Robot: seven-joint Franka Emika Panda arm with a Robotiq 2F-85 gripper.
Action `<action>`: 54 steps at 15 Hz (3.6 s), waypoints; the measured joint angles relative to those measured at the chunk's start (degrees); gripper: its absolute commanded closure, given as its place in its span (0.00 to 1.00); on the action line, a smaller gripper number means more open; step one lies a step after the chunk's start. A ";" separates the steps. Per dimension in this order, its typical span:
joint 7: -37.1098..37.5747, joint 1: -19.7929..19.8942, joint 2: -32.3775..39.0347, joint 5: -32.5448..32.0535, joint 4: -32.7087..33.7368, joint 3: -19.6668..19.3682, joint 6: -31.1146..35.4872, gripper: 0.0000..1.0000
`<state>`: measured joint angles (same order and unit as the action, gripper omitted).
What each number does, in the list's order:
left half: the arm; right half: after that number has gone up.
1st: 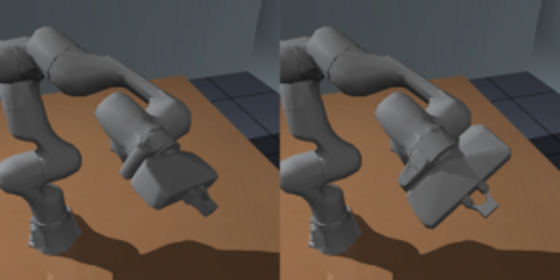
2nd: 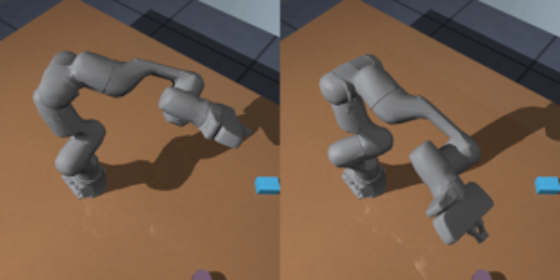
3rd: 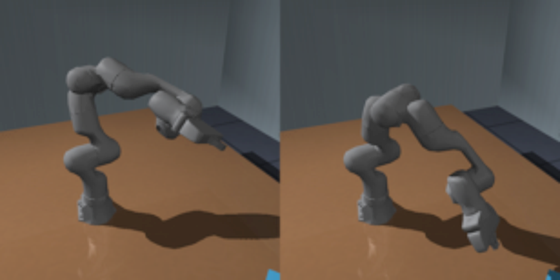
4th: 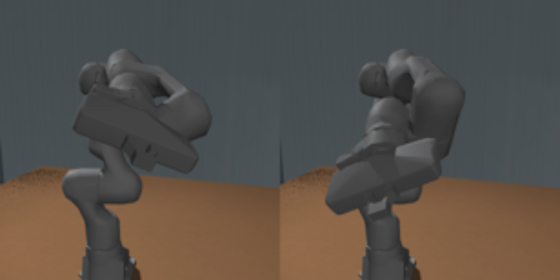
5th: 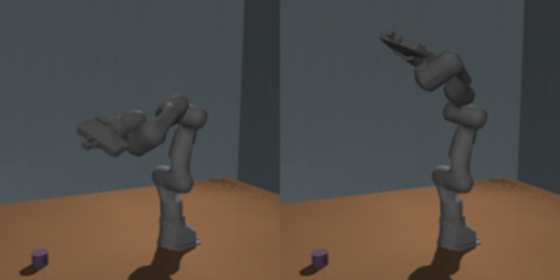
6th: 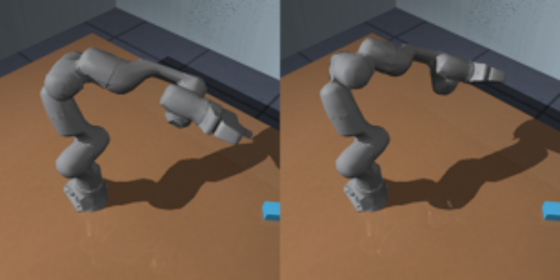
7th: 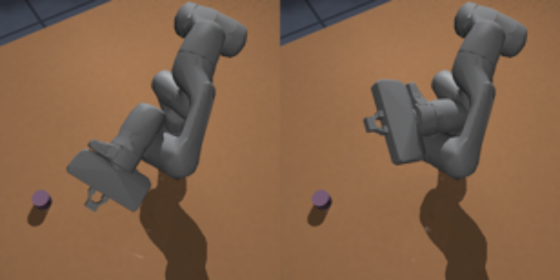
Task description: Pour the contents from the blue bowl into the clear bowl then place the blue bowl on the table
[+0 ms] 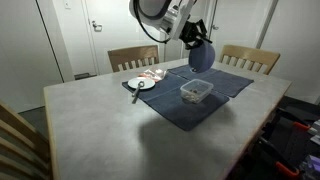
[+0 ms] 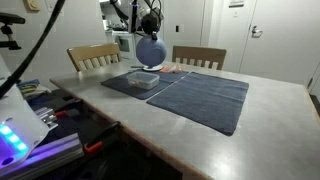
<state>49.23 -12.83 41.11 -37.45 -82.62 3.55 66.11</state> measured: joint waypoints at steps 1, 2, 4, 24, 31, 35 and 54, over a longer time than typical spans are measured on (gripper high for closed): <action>0.64 1.24 -1.86 1.89 -2.67 -0.16 3.53 0.98; 1.36 2.46 -3.68 3.69 -5.47 -0.43 7.30 0.98; 2.62 4.58 -7.27 6.50 -11.20 -1.36 15.39 0.98; 10.16 11.85 -21.55 9.35 -35.99 -10.86 49.29 0.98; 9.98 16.43 -21.70 17.28 -41.76 -14.33 66.42 0.98; 9.73 16.86 -23.18 21.81 -45.59 -15.46 74.20 0.98; 5.38 16.61 -24.55 35.53 -52.67 -17.09 85.09 0.32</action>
<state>54.61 3.77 16.56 -1.92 -135.29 -13.53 151.20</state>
